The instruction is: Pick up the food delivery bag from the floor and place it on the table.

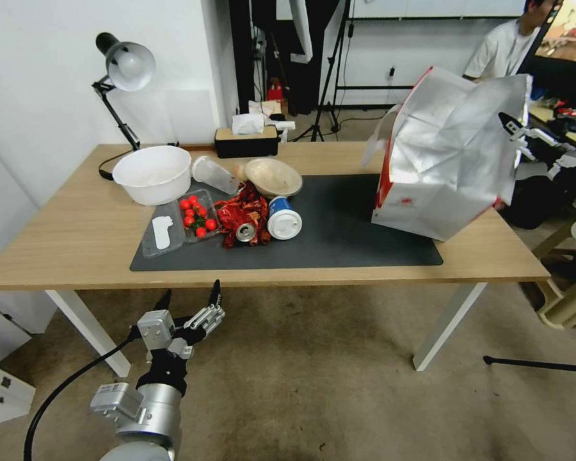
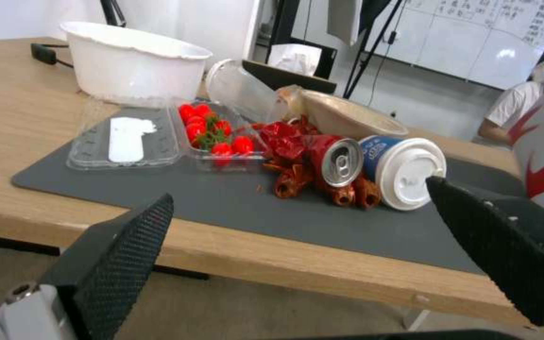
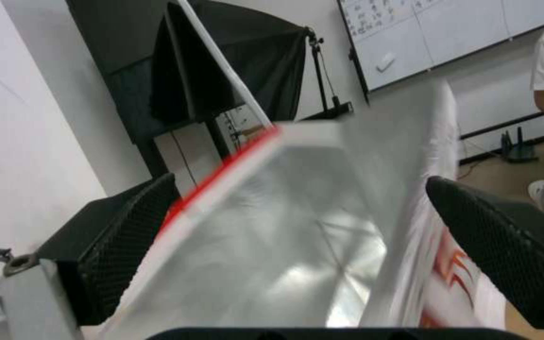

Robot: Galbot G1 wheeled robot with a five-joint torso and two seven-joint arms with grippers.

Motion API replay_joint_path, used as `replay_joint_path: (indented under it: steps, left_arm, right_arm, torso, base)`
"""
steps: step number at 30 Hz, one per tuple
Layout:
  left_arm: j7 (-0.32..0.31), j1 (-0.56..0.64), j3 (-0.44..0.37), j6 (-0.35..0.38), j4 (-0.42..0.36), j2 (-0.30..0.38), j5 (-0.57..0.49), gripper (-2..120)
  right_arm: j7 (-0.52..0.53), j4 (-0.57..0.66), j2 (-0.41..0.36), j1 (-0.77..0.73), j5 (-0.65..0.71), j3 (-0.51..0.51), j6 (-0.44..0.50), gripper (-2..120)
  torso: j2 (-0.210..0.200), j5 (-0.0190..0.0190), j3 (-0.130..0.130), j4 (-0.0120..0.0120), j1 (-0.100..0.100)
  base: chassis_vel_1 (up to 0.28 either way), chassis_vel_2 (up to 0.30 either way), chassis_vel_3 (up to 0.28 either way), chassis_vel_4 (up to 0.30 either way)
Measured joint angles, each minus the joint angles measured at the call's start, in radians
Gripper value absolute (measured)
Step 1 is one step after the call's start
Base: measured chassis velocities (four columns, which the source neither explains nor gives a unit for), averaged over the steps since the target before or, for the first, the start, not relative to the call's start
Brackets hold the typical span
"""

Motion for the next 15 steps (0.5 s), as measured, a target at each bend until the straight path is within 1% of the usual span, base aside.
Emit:
replay_joint_path:
  steps: [12,15]
  left_arm:
    - [0.000,0.003,0.001,0.000,-0.008,0.001,-0.002,100]
    - [0.000,0.000,0.000,0.003,-0.011,0.006,-0.010,100]
  right_arm:
    - [-0.011,0.032,0.008,-0.057,-0.024,0.035,-0.006,100]
    - [-0.016,0.042,0.010,-0.077,-0.059,0.045,-0.006,100]
  torso:
    - [0.000,0.0000,0.000,0.0001,0.000]
    - [0.000,0.0000,0.000,0.0000,0.000]
  base:
    - [0.000,0.000,0.000,0.000]
    - [0.000,0.000,0.000,0.000]
